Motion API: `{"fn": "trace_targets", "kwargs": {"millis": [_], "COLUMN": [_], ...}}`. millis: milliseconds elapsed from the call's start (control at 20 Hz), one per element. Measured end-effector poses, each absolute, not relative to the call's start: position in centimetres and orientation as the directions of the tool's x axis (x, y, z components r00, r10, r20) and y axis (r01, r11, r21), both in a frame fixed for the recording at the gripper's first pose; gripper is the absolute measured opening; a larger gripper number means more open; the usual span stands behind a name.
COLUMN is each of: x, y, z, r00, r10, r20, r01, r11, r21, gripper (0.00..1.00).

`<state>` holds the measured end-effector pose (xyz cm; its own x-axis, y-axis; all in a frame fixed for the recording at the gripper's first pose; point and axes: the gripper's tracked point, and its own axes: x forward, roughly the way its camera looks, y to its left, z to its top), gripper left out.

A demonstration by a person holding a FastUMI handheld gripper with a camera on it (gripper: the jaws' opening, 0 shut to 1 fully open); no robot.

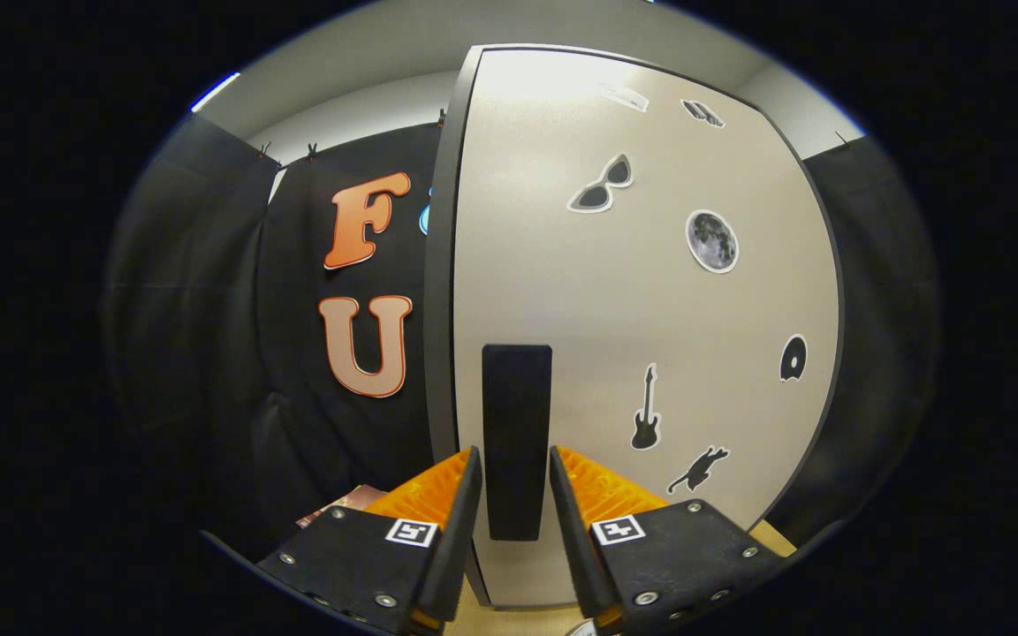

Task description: Open the shoe cabinet door, grab the shoes and put them into the shoe cabinet, then close the shoe cabinet door.

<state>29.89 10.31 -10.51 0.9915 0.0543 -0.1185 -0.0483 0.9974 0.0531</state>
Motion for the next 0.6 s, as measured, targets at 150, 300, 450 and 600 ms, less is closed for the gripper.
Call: {"fn": "trace_targets", "kwargs": {"millis": [150, 300, 450, 600], "x": [29.8, 29.2, 27.1, 25.5], "y": [10.3, 10.2, 9.9, 9.1], "z": [-10.6, -10.6, -10.2, -10.0], "r00": [0.990, 0.989, 0.988, 0.988], "r10": [0.066, 0.082, 0.106, 0.123], "r20": [-0.121, -0.120, -0.110, -0.091], "r01": [-0.057, -0.074, -0.096, -0.114], "r11": [0.996, 0.995, 0.991, 0.988], "r21": [0.071, 0.074, 0.097, 0.102], "gripper": [0.37, 0.33, 0.32, 0.32]}}
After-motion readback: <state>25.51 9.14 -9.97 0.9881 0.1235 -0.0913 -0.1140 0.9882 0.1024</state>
